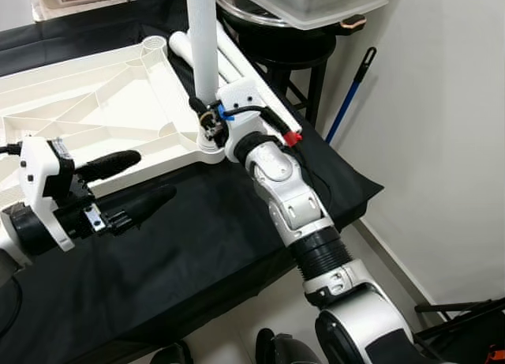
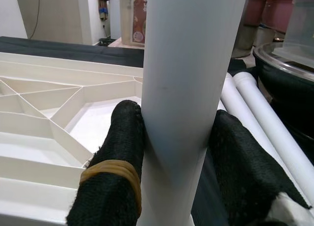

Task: Building children table

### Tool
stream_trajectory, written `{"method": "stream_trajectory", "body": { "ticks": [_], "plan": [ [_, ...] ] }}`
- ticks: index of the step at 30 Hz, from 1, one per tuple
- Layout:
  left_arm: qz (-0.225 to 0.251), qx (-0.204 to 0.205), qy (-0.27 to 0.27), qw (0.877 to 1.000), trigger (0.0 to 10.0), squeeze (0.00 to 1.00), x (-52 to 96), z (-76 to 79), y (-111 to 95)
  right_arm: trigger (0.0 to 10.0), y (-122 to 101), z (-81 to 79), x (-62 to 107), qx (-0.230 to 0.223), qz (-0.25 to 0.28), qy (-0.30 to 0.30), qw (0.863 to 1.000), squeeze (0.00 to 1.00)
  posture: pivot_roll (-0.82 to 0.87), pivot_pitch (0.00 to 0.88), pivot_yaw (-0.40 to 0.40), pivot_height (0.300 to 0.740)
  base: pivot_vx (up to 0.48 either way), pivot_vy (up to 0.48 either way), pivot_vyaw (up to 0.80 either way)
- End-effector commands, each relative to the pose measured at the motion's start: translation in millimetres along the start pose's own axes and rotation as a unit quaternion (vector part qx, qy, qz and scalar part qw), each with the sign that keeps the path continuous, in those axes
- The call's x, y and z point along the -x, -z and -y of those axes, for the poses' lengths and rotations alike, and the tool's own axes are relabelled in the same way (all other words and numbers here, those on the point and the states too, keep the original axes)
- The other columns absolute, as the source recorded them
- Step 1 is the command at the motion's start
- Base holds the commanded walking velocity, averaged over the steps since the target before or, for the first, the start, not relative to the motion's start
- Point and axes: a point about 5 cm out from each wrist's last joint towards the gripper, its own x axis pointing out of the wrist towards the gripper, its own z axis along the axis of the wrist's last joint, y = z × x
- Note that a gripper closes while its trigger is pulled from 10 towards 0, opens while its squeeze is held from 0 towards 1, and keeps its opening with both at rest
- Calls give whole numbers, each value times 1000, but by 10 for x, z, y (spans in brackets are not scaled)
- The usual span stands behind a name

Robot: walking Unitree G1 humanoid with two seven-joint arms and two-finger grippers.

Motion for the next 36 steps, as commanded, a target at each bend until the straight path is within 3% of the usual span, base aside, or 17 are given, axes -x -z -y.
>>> {"method": "stream_trajectory", "body": {
  "ticks": [1, 5, 6, 7, 10, 11, 16, 24, 25, 27, 28, 29, 31, 36],
  "plan": [
    [-5, 2, 4, 1000, 10000, 0, -1, 7, 35, 0, 87, -489, 40, -63, -7, -39, 997, 0, 67, 237, -99, 740, 0, 0, 0],
    [-2, 2, 5, 1000, 10000, 0, -18, 4, 42, 275, 2, -526, 76, -74, -7, -58, 996, 0, 60, 231, -95, 740, 0, 0, 0],
    [0, 2, 6, 1000, 10000, 0, -23, 2, 41, 2118, -42, -553, 113, -79, -12, -68, 994, 0, 59, 230, -92, 740, 0, 0, 0],
    [0, 1, 6, 1000, 10000, 0, -27, -3, 39, 10000, -121, -532, 147, -78, -4, -86, 993, 0, 59, 226, -90, 740, 0, 0, 0],
    [1, 1, 7, 1000, 10000, 0, -30, -10, 36, 10000, -184, -481, 177, -100, -1, -101, 990, 0, 55, 226, -88, 740, 0, 0, 0],
    [1, 0, 8, 1000, 10000, 0, -35, -12, 35, 10000, -237, -405, 202, -113, 4, -129, 985, 1000, 52, 228, -87, 740, 0, 0, 0],
    [1, 1, 12, 1000, 10000, 0, -47, -3, 43, 10000, -394, -112, 267, -145, 23, -220, 964, 1000, 50, 232, -89, 740, 0, 0, 0],
    [0, 1, 14, 1000, 10000, 0, -38, 7, 41, 10000, -464, 143, 440, -78, 10, -325, 942, 1000, 62, 231, -91, 740, 0, 0, 0],
    [-1, 0, 15, 1000, 10000, 0, -38, 6, 35, 10000, -445, 274, 461, -48, 7, -335, 941, 859, 68, 226, -85, 740, 0, 0, 0],
    [-1, -1, 16, 1000, 10000, 0, -38, 5, 32, 10000, -433, 365, 473, -28, 5, -340, 940, 859, 68, 228, -84, 740, 0, 0, 0],
    [-1, -1, 18, 1000, 10000, 0, -41, 2, 28, 10000, -419, 488, 455, -16, -1, -334, 942, 216, 68, 232, -77, 740, 0, 0, 0],
    [-2, -1, 20, 1000, 10000, 0, -48, 1, 27, 10000, -394, 630, 404, -13, -8, -324, 946, 0, 68, 232, -77, 740, 0, 0, 0],
    [-2, -1, 23, 1000, 10000, 0, -59, -2, 22, 10000, -344, 817, 315, -10, -22, -305, 952, 0, 72, 240, -72, 740, 0, 0, 0],
    [-3, -1, 23, 1000, 10000, 0, -56, -1, 15, 10000, -239, 958, 213, 3, -51, -282, 958, 0, 81, 250, -70, 740, 0, 0, 0]
  ]
}}
